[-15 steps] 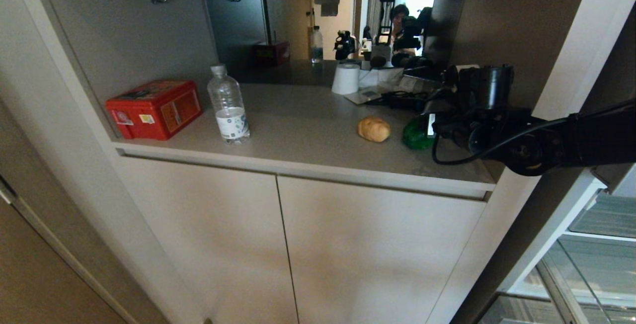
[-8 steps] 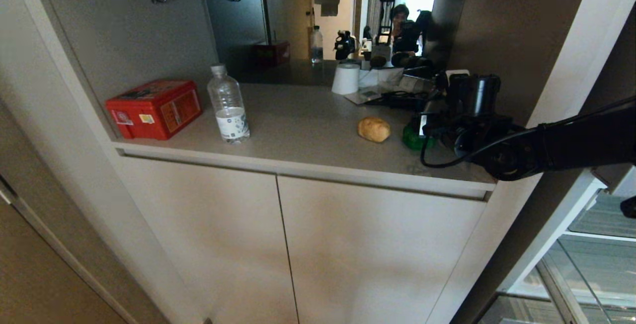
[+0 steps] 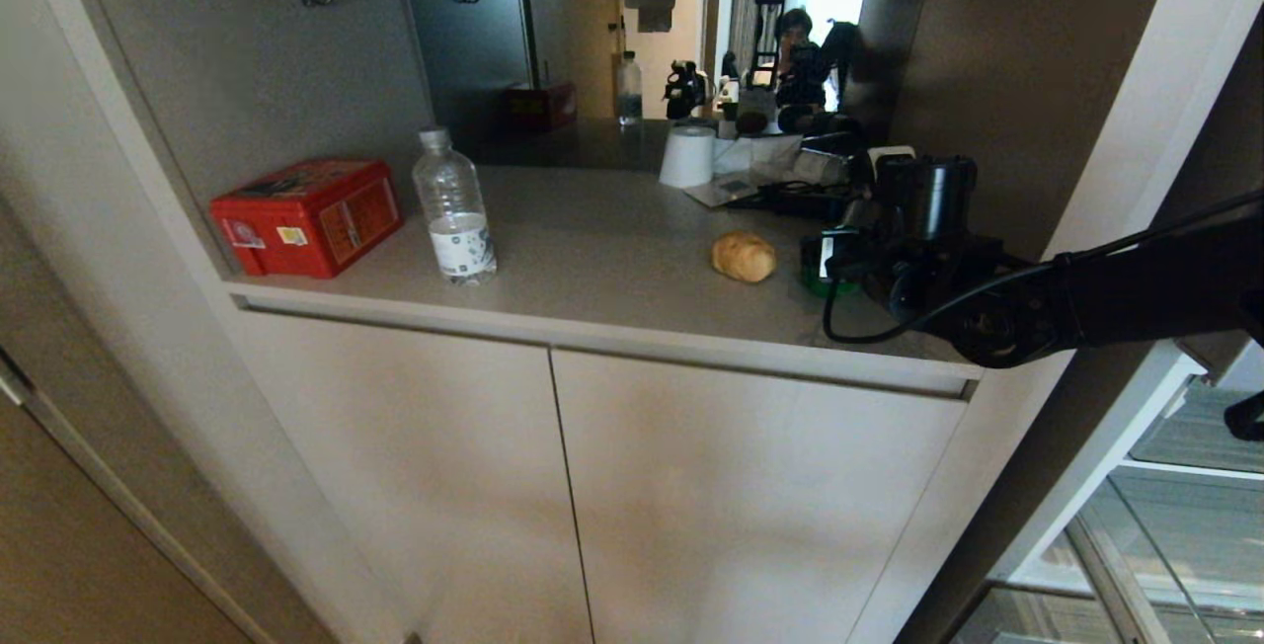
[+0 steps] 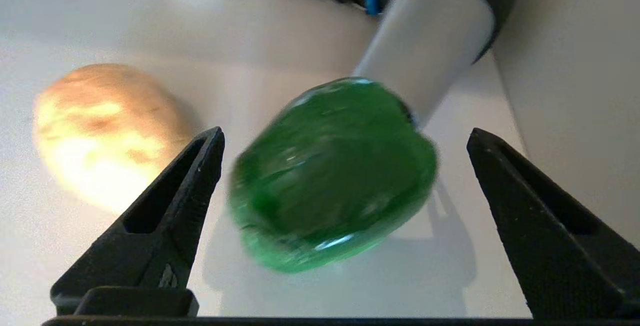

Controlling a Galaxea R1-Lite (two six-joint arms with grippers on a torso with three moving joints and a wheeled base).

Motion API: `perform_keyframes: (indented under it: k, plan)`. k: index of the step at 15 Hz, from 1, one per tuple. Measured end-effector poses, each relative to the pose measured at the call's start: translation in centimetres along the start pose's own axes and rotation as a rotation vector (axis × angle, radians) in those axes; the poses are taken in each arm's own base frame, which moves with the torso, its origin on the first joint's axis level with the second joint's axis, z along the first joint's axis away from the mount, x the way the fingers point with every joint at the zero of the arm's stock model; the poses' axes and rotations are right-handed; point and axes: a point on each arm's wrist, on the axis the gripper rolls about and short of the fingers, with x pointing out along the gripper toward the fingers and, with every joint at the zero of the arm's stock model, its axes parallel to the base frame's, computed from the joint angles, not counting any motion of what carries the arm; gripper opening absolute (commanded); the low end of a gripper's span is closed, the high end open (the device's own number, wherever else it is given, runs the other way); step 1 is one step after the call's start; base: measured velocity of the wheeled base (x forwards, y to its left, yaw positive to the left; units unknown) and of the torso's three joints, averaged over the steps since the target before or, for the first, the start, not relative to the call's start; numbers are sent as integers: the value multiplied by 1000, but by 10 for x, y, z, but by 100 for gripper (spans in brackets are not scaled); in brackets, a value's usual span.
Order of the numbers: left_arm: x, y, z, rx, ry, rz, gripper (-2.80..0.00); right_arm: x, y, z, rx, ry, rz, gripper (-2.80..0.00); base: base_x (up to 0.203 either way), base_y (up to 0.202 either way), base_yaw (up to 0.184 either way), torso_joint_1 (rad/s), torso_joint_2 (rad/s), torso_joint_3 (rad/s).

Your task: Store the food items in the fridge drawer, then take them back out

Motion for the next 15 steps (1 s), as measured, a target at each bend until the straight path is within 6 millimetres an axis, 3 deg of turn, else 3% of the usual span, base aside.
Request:
perform_keyframes:
  k: [6,15]
  plan:
    - [0,0,0,0,0,0,-280,-7,6,-11,-12,36,12,0,0,0,0,0,0,0]
    - [0,0,0,0,0,0,-280,-1,4,-27,-25,76,2,0,0,0,0,0,0,0]
